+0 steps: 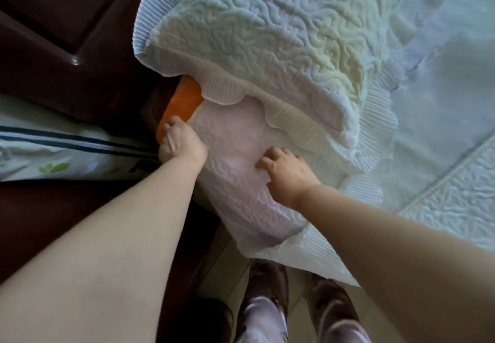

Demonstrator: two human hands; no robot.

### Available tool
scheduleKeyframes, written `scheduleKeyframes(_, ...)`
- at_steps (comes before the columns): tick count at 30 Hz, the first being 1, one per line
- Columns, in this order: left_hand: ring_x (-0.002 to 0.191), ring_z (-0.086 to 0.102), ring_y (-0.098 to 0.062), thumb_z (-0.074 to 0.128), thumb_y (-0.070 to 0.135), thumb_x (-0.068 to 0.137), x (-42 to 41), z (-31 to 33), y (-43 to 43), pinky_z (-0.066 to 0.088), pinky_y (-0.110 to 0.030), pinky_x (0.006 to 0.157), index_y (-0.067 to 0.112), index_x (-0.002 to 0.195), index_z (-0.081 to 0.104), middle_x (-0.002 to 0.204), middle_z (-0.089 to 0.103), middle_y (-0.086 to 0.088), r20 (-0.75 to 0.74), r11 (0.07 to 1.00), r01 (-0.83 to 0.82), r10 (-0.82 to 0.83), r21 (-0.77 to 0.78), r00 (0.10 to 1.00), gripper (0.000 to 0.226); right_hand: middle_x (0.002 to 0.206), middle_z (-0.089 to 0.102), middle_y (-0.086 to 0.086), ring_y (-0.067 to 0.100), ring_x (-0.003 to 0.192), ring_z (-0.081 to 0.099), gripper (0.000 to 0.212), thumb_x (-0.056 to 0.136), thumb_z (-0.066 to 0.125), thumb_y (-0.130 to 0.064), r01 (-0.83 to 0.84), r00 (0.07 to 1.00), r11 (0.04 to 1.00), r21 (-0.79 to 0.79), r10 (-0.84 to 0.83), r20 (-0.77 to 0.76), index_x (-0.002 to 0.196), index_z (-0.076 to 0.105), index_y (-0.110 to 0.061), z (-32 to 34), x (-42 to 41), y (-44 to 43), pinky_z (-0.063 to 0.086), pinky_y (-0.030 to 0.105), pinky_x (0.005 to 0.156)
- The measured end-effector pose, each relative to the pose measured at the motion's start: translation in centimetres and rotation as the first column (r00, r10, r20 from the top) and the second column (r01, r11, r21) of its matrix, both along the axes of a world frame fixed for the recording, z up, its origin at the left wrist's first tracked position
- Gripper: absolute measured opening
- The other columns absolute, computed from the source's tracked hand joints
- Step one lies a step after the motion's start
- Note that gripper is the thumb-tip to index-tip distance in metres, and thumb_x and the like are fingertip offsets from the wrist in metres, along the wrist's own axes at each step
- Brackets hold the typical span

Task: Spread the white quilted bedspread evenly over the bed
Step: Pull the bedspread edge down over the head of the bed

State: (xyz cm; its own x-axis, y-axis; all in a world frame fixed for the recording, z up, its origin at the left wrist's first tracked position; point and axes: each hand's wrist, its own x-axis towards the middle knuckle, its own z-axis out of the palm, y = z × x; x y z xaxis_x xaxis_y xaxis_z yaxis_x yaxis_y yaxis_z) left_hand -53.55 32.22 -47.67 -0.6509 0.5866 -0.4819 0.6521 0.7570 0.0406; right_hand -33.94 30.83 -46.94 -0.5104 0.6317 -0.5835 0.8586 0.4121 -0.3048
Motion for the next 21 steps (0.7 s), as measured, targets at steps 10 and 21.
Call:
scheduleKeyframes(10, 0.106, 0.064, -0.031, 0.072, 0.037, 0.078, 12.2, 2.4, -1.4, 0.05, -0.032, 0.087, 0.018, 0.097, 0.073, 0.111, 0.07, -0.009, 0.316, 0.979, 0.181, -0.143, -0.094, 0.938, 0.027, 0.127, 0.058, 0.0, 0.025, 0.119, 0.056, 0.039, 0.091, 0.048, -0.006, 0.095, 0.986, 0.992, -0.078, -0.083, 0.145, 0.121, 0.061, -0.026, 3.8, 11.2, 0.5, 0.046, 0.035, 0.093)
scheduleKeyframes(21, 0.101, 0.063, -0.024, 0.065, 0.054, 0.078, 25.4, 3.2, -4.9, 0.047, -0.029, 0.079, 0.027, 0.078, 0.063, 0.1, 0.07, -0.001, 0.339, 0.918, 0.394, -0.359, -0.037, 0.869, 0.027, 0.126, 0.056, 0.003, 0.025, 0.121, 0.049, 0.042, 0.09, 0.043, -0.001, 0.181, 0.953, 0.976, 0.123, -0.205, 0.222, 0.127, 0.055, -0.018, 2.7, 24.2, -1.7, 0.041, 0.038, 0.096)
